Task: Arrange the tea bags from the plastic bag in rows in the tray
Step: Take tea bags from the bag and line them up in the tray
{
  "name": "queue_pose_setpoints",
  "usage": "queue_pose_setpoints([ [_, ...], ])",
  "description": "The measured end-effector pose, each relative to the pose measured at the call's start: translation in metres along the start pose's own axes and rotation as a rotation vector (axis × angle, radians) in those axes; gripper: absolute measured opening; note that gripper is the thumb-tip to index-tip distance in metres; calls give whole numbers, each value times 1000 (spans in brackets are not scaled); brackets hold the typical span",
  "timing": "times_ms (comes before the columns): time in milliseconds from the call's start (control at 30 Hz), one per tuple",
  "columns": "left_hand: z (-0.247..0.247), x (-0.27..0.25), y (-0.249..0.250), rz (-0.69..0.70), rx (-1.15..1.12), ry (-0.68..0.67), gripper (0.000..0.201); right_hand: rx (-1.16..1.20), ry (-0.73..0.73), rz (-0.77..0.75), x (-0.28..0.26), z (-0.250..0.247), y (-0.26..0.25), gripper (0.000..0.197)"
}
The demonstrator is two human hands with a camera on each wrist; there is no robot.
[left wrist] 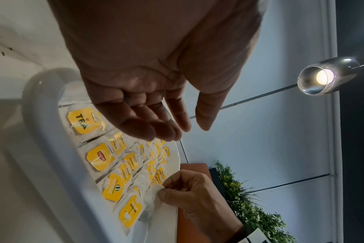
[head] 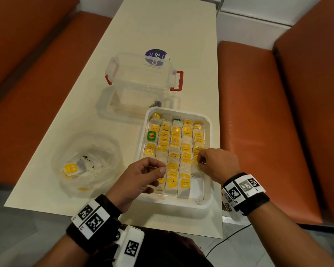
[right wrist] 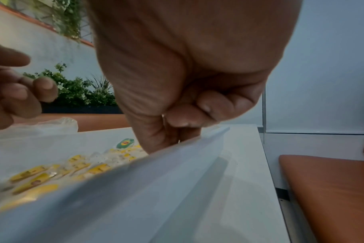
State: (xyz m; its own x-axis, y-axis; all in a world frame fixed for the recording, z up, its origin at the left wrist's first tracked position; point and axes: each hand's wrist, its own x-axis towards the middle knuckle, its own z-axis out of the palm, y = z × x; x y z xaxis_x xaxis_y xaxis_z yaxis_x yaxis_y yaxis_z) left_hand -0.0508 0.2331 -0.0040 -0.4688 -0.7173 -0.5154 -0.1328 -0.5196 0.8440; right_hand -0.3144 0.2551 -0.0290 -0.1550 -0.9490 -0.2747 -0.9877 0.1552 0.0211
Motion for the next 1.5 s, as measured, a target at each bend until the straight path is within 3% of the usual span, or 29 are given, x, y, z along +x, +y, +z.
queue_pose_setpoints([
  [633, -8, -6, 0, -5, -2, 5, 12, -116, 54, 8, 7, 9, -4, 24],
  [1233, -29, -17, 5, 13, 37, 21, 10, -115, -56, 62, 0, -13, -23, 20],
  [1367, -49, -23, 14, 69, 108, 44, 9, -15, -5, 84, -9, -22, -32, 20],
  [1500, -88, -24, 28, 165, 334, 152, 13, 217, 63, -13, -25, -34, -56, 16],
])
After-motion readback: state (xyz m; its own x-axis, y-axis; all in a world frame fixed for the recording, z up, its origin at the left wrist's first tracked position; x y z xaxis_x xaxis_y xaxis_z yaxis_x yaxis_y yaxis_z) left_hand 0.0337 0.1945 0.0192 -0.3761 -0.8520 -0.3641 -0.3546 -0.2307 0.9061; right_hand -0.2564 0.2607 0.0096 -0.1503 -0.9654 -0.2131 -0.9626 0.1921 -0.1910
